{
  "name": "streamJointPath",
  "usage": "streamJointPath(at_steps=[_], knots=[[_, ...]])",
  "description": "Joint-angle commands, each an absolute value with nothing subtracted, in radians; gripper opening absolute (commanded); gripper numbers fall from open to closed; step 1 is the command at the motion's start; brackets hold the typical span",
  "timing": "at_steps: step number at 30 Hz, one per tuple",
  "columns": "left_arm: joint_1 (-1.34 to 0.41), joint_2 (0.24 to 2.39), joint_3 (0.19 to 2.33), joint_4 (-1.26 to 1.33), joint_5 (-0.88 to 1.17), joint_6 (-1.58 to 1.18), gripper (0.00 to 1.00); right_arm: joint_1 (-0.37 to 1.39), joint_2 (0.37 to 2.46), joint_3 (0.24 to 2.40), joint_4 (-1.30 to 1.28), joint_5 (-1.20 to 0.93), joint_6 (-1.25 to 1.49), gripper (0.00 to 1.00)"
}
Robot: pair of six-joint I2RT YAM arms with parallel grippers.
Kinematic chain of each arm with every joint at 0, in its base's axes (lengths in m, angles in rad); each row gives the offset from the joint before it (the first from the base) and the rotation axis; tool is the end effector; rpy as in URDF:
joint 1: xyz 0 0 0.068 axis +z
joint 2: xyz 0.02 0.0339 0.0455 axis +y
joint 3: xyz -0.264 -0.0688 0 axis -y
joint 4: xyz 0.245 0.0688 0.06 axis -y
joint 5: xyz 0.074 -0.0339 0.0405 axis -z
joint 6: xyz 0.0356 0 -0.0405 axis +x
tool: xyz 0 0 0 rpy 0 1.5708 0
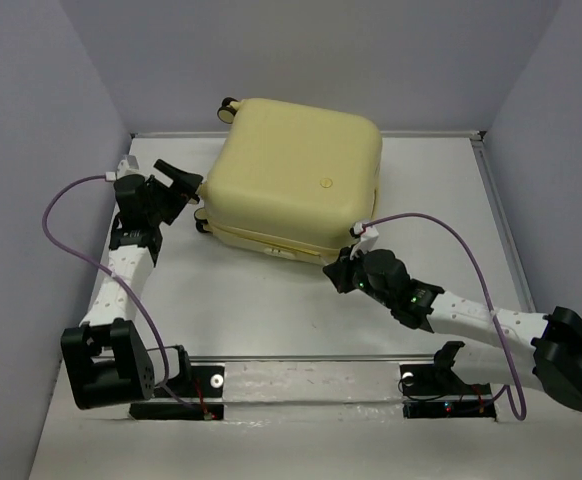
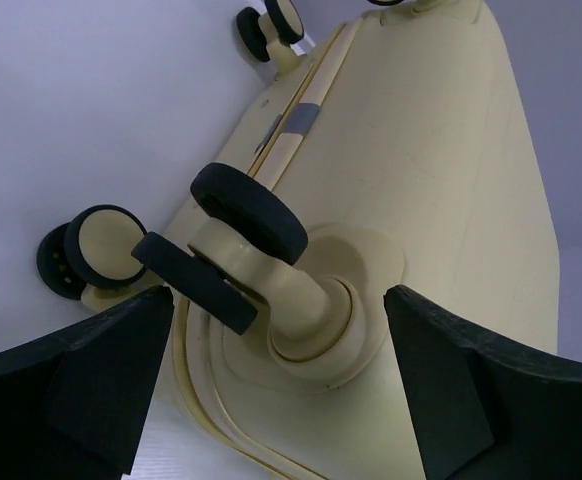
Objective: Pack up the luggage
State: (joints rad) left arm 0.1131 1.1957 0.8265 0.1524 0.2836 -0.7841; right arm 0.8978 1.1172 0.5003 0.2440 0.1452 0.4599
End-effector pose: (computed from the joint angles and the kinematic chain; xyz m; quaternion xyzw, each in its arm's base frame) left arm 0.2784 0.0216 0.3034 -0.2549 0.7337 -0.3082 0.5493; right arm 0.1540 0.1849 0.2182 -0.1390 0.8130 0.3064 0.4752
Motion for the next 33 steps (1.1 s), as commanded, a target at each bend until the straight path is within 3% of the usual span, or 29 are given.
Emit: streamJointPath(at_steps=[1, 9, 12, 15, 16, 17, 19, 22, 27, 33], knots=[[0.112, 1.267, 0.916, 0.207, 0.362, -0.825, 0.99, 0.911, 1.095, 0.482, 0.252, 0.052, 0.451, 0.07], [0.112, 1.416, 0.948, 0.310, 0.402, -0.899, 0.99, 0.911, 1.097, 0.465, 0.267, 0.048, 0.456, 0.07], [0.110, 1.430, 0.927, 0.385, 0.411, -0.943, 0.94, 0.911, 1.108, 0.468, 0.268, 0.048, 0.454, 0.07], [0.110, 1.424, 0.901, 0.437, 0.399, -0.971, 0.66, 0.911, 1.126, 0.482, 0.271, 0.045, 0.451, 0.07], [0.110, 1.420, 0.894, 0.448, 0.397, -0.974, 0.53, 0.911, 1.132, 0.488, 0.272, 0.043, 0.448, 0.07], [0.110, 1.417, 0.890, 0.459, 0.391, -0.976, 0.29, 0.911, 1.141, 0.492, 0.276, 0.040, 0.443, 0.07], [0.110, 1.417, 0.882, 0.488, 0.390, -0.974, 0.07, 0.911, 1.167, 0.505, 0.285, 0.025, 0.439, 0.07], [0.098, 1.399, 0.858, 0.531, 0.397, -0.963, 0.06, 0.911, 1.215, 0.534, 0.314, 0.012, 0.431, 0.07], [-0.127, 1.229, 0.732, 0.512, 0.290, -0.884, 0.06, 0.888, 1.209, 0.574, 0.315, 0.087, 0.399, 0.07], [-0.337, 0.988, 0.475, 0.519, 0.233, -0.900, 0.06, 0.750, 1.095, 0.578, 0.242, -0.064, 0.347, 0.07]])
